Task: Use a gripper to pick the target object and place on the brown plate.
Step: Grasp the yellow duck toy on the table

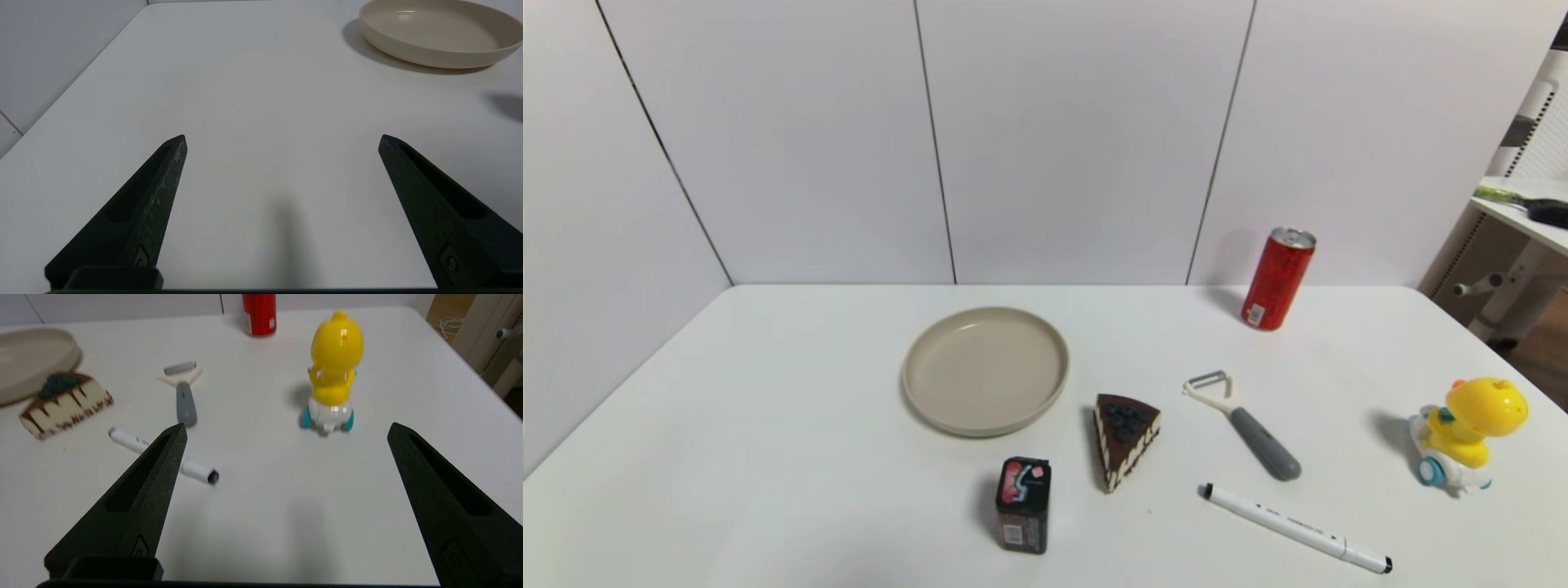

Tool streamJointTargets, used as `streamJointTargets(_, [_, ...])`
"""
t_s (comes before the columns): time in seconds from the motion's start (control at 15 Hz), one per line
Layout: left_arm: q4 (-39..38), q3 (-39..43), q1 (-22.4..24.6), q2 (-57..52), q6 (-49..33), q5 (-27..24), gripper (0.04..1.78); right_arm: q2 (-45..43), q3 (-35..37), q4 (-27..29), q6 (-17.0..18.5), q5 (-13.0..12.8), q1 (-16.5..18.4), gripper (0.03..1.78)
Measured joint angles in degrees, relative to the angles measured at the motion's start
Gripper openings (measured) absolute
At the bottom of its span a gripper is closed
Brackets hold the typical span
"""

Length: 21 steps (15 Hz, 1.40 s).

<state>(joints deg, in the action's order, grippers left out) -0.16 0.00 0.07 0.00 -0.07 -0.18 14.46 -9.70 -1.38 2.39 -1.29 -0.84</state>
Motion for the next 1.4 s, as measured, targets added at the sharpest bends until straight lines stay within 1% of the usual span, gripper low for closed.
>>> streamJointTargets(0.13, [0.0, 0.0, 0.0, 0.0, 0.0, 0.0, 1.69, 9.8, -8.9, -1.4, 0.0, 0.0, -0.3, 1.69])
streamJointTargets(0.27, [0.0, 0.0, 0.0, 0.0, 0.0, 0.0, 1.69, 21.5, -20.1, -2.5, 0.1, -0.2, -0.2, 1.69])
streamJointTargets(0.33, [0.0, 0.0, 0.0, 0.0, 0.0, 0.0, 1.69, 27.1, -24.4, -3.2, 0.1, -0.2, 0.1, 1.69])
streamJointTargets(0.4, [0.0, 0.0, 0.0, 0.0, 0.0, 0.0, 1.69, 32.8, -27.6, -4.5, 0.1, -0.2, 0.5, 1.69])
streamJointTargets(0.47, [0.0, 0.0, 0.0, 0.0, 0.0, 0.0, 1.69, 37.6, -29.0, -6.7, 0.1, -0.2, 0.8, 1.69])
streamJointTargets(0.53, [0.0, 0.0, 0.0, 0.0, 0.0, 0.0, 1.69, 41.9, -28.7, -10.6, 0.0, -0.2, 1.1, 1.7])
streamJointTargets(0.6, [0.0, 0.0, 0.0, 0.0, 0.0, 0.0, 1.69, 44.6, -26.8, -14.4, -0.2, -0.4, 1.3, 1.7])
streamJointTargets(0.67, [0.0, 0.0, 0.0, 0.0, 0.0, 0.0, 1.69, 46.9, -23.4, -18.8, -0.7, -1.0, 1.7, 1.7])
streamJointTargets(0.87, [0.0, 0.0, 0.0, 0.0, 0.0, 0.0, 1.69, 49.9, -11.7, -32.9, -2.2, -2.9, 3.3, 1.7])
streamJointTargets(0.93, [0.0, 0.0, 0.0, 0.0, 0.0, 0.0, 1.69, 50.1, -8.8, -37.8, -2.4, -3.1, 3.8, 1.7])
streamJointTargets(1.0, [0.0, 0.0, 0.0, 0.0, 0.0, 0.0, 1.69, 50.1, -7.0, -41.5, -3.0, -3.4, 4.6, 1.7])
streamJointTargets(1.07, [0.0, 0.0, 0.0, 0.0, 0.0, 0.0, 1.69, 50.1, -5.7, -43.3, -4.3, -3.5, 6.0, 1.7])
streamJointTargets(1.2, [0.0, 0.0, 0.0, 0.0, 0.0, 0.0, 1.69, 49.4, -2.5, -43.4, -7.8, -3.6, 9.7, 1.7])
streamJointTargets(1.27, [0.0, 0.0, 0.0, 0.0, 0.0, 0.0, 1.69, 48.9, -0.5, -43.4, -8.6, -3.4, 10.9, 1.7])
streamJointTargets(1.4, [0.0, 0.0, 0.0, 0.0, 0.0, 0.0, 1.69, 48.2, 3.3, -43.5, -9.5, -3.1, 11.9, 1.7])
